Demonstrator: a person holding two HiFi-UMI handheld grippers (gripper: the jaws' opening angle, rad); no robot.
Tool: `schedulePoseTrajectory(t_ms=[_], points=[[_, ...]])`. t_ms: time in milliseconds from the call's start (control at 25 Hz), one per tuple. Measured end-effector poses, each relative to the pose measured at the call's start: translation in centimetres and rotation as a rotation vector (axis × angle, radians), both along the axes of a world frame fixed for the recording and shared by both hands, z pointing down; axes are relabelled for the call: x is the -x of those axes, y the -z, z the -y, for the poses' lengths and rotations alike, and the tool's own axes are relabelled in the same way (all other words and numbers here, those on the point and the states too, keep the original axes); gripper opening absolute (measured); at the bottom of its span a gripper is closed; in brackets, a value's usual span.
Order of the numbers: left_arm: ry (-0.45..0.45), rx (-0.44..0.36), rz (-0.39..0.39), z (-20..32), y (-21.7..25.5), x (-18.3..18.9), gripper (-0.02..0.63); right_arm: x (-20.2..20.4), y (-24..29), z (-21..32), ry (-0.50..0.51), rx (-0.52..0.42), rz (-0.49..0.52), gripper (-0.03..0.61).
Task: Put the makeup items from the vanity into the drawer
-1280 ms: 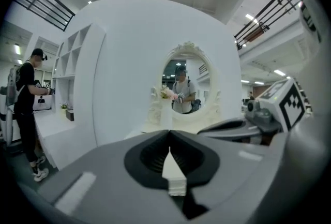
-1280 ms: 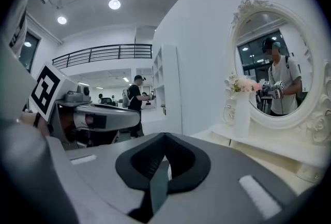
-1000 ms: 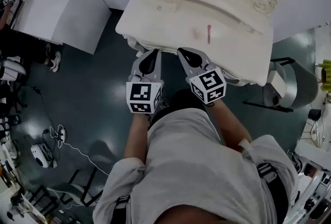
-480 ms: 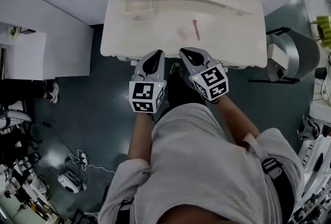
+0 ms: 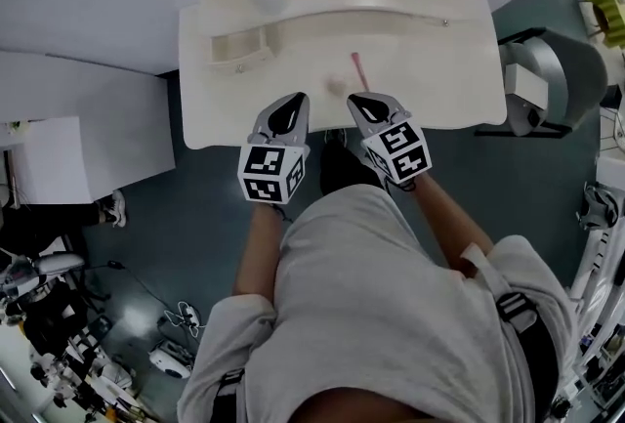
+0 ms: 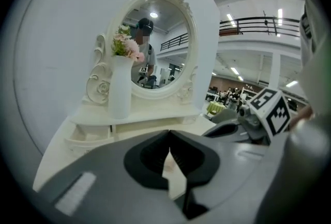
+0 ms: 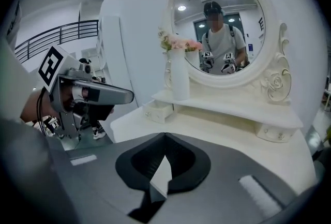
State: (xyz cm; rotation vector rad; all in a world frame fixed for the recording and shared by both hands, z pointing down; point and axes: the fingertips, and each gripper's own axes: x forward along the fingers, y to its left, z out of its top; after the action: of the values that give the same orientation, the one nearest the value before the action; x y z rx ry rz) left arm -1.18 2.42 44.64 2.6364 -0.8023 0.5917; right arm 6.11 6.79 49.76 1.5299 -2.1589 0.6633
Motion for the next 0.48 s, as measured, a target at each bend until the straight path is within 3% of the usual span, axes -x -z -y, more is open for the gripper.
schedulePoseTrajectory(t_ms=[480], points=[[-0.104,0.116,0.12,3.8,-6.7,-6.1,0.003,-7.4,-8.1,4.3,-0.127,0.212,-0.031,0.0]])
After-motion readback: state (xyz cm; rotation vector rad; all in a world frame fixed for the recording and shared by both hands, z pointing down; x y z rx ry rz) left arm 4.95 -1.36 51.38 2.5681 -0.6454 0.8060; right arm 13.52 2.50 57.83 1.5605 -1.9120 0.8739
